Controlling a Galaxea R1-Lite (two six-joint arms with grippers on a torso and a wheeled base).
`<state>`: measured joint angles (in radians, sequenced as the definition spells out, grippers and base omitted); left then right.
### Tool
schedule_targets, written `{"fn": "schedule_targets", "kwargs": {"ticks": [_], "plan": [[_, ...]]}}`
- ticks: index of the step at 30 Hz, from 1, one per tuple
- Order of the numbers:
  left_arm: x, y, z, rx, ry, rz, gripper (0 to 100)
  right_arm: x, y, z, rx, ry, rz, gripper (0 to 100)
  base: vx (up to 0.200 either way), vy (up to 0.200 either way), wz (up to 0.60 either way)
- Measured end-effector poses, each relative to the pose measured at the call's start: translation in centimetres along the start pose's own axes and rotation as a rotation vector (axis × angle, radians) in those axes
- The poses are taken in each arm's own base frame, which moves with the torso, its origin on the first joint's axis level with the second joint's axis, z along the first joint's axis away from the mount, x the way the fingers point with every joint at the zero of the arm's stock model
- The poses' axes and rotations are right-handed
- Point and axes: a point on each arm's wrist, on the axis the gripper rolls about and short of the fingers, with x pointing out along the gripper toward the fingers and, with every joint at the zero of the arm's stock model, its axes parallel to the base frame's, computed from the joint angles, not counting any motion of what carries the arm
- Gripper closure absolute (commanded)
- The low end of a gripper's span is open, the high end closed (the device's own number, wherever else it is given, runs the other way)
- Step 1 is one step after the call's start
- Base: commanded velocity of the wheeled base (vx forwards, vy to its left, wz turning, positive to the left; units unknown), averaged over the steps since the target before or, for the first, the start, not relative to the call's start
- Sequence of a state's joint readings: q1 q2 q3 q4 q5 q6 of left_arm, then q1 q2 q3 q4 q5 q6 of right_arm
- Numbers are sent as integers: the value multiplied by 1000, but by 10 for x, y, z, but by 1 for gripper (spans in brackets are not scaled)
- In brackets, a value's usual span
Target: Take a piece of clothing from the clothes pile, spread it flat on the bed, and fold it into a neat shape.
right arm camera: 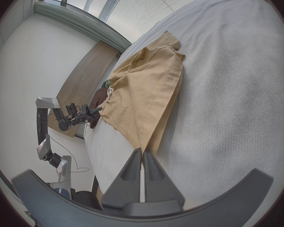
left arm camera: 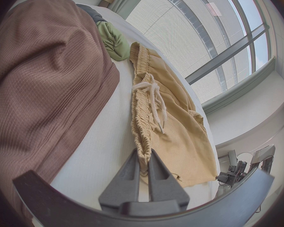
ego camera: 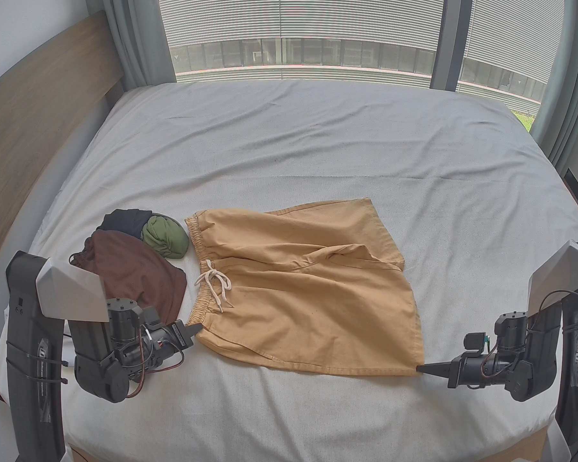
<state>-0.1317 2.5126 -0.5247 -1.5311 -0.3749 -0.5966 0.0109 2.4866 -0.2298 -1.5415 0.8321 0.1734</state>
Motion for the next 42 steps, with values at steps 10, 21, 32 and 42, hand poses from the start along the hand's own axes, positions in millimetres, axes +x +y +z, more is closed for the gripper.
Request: {"fn": "schedule_targets", "kwargs": {"ticks": [10, 21, 32, 42], "plan": [[-32, 1, -13, -5, 65, 52, 100, -6, 6, -3, 8, 9, -6, 100, 0, 0, 0], [-57, 5, -16, 4, 104, 79, 100, -12, 11, -9, 16, 32, -16, 100, 0, 0, 0], [-59, 6, -18, 39, 116, 83, 100, -13, 11, -13, 19, 45, -17, 100, 0, 0, 0], [-61, 6, -20, 31, 128, 84, 0, -13, 11, -13, -14, 46, -20, 0, 0, 0, 0]]}}
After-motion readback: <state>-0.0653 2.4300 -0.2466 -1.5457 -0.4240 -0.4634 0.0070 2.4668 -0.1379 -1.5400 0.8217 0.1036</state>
